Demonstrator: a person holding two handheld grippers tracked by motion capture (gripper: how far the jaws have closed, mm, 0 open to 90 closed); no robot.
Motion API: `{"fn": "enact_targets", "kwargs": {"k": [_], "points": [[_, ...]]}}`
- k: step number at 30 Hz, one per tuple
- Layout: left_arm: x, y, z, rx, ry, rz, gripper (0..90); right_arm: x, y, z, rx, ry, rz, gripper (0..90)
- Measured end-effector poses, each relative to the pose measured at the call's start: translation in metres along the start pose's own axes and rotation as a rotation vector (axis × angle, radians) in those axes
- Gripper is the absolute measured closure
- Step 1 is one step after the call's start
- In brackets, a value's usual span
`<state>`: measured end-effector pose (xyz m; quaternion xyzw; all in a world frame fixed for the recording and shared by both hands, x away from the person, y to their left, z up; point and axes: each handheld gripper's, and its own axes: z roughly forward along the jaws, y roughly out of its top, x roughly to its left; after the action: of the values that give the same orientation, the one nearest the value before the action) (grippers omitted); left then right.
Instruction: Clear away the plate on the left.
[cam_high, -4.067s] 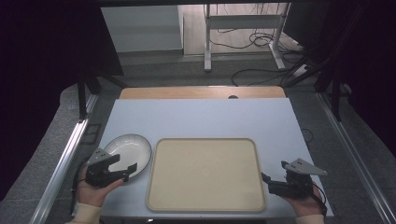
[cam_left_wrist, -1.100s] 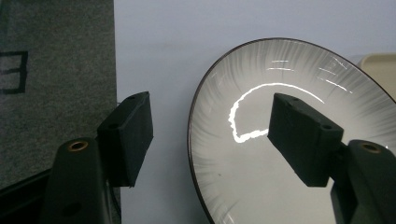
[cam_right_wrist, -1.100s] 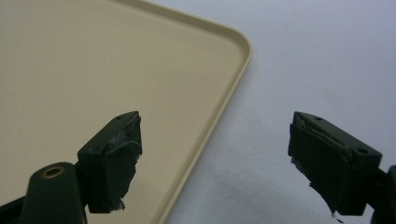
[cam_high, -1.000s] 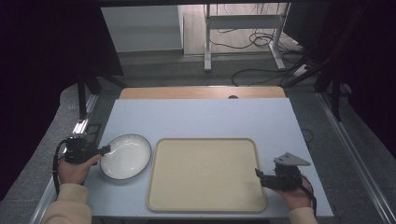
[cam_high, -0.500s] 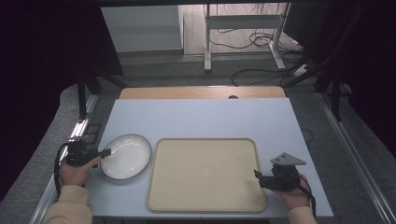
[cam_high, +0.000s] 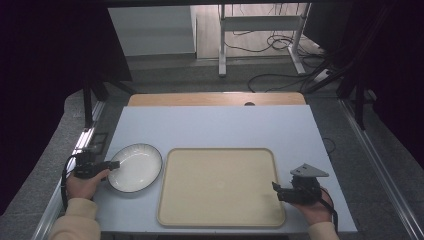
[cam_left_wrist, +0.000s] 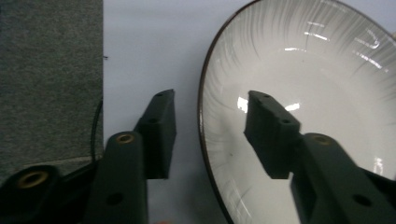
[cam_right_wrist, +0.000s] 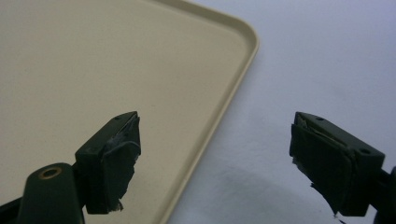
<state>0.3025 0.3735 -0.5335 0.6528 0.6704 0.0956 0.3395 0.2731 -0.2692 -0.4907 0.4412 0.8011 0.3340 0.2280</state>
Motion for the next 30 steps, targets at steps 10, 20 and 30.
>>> {"fn": "enact_targets", "kwargs": {"k": [10,20,30], "points": [[-0.001,-0.002,0.007,0.038,-0.043,-0.001,65.2,-0.003,-0.002,0.004,0.036,-0.023,0.019,17.2],[0.002,-0.003,0.007,0.024,-0.060,-0.043,69.0,-0.007,-0.002,0.002,0.029,-0.054,0.036,17.9],[0.006,-0.001,-0.001,0.008,-0.107,-0.071,78.5,-0.009,-0.001,0.003,0.028,-0.054,0.038,18.0]]}}
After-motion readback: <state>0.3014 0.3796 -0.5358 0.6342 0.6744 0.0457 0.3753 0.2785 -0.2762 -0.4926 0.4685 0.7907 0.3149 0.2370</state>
